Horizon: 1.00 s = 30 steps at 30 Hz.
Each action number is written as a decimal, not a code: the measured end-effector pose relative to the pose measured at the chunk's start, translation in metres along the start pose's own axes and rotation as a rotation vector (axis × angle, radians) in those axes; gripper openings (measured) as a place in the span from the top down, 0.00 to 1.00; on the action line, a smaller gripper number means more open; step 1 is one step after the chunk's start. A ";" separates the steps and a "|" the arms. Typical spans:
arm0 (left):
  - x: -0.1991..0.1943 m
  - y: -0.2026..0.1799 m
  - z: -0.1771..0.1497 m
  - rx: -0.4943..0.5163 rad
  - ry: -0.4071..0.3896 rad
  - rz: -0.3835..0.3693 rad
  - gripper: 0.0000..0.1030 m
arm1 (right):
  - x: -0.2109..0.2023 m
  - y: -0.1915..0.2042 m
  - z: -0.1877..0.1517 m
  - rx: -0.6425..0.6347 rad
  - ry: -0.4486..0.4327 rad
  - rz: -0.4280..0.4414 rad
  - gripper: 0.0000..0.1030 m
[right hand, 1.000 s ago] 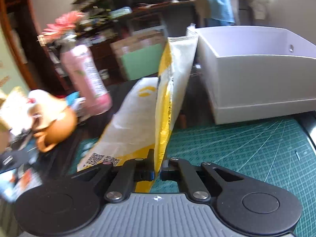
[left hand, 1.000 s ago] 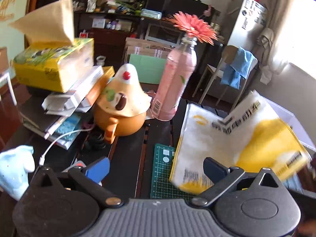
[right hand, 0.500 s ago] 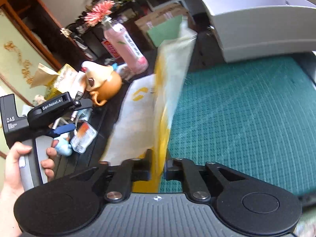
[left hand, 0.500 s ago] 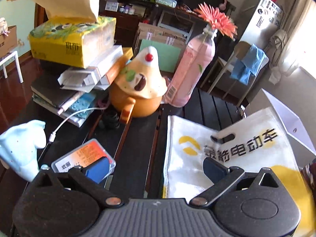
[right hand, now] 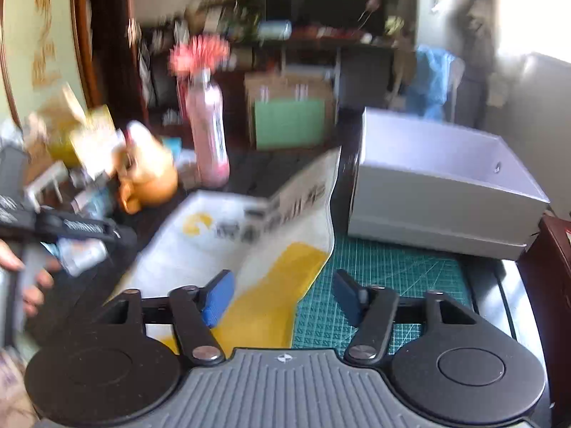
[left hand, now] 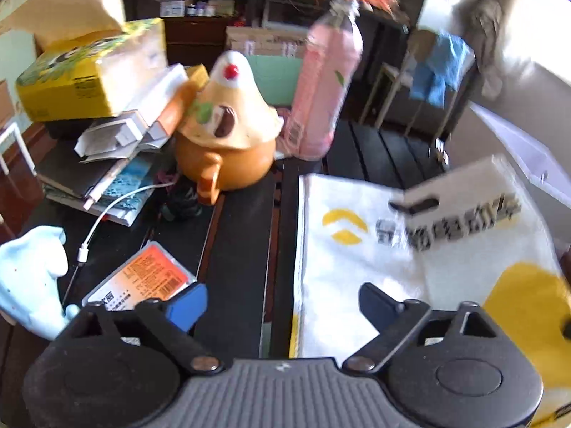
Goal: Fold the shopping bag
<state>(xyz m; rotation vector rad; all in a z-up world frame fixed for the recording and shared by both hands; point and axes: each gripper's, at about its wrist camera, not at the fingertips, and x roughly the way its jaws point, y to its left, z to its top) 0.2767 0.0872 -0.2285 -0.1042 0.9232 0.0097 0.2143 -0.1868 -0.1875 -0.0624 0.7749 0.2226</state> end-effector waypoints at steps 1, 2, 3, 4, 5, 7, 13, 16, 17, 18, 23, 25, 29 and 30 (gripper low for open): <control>0.001 -0.001 -0.001 0.012 0.006 0.018 0.12 | 0.012 -0.002 -0.001 0.000 0.031 -0.017 0.61; 0.003 -0.001 -0.002 0.020 0.012 0.030 0.13 | 0.020 -0.005 -0.004 0.002 0.051 -0.025 0.64; 0.004 0.000 -0.002 0.014 0.018 0.031 0.13 | 0.028 -0.008 -0.006 0.004 0.070 -0.033 0.64; 0.005 0.002 -0.002 0.007 0.024 0.031 0.14 | 0.036 -0.011 -0.009 0.006 0.090 -0.041 0.64; 0.006 0.003 -0.002 0.001 0.031 0.032 0.14 | 0.043 -0.014 -0.011 0.007 0.110 -0.049 0.64; 0.007 0.006 -0.002 -0.011 0.043 0.033 0.17 | 0.059 -0.020 -0.016 0.011 0.150 -0.065 0.65; 0.012 0.014 -0.003 -0.048 0.078 0.034 0.19 | 0.074 -0.033 -0.019 0.039 0.186 -0.049 0.65; 0.007 0.020 -0.001 -0.107 0.081 -0.030 0.29 | 0.074 -0.038 -0.019 0.057 0.187 -0.028 0.65; 0.006 0.023 -0.001 -0.133 0.087 -0.057 0.42 | 0.074 -0.040 -0.019 0.063 0.187 -0.020 0.64; 0.004 0.026 -0.001 -0.162 0.099 -0.086 0.51 | 0.075 -0.042 -0.018 0.069 0.188 -0.013 0.63; -0.002 0.035 -0.003 -0.224 0.104 -0.133 0.83 | 0.075 -0.050 -0.017 0.099 0.189 0.022 0.62; -0.010 0.037 -0.001 -0.231 0.082 -0.154 0.84 | 0.075 -0.054 -0.017 0.111 0.190 0.036 0.62; -0.036 0.036 0.006 -0.202 -0.008 -0.286 0.78 | 0.078 -0.039 -0.023 0.132 0.192 0.059 0.62; -0.041 0.035 0.007 -0.194 -0.026 -0.337 0.76 | 0.078 -0.028 -0.027 0.136 0.194 0.062 0.62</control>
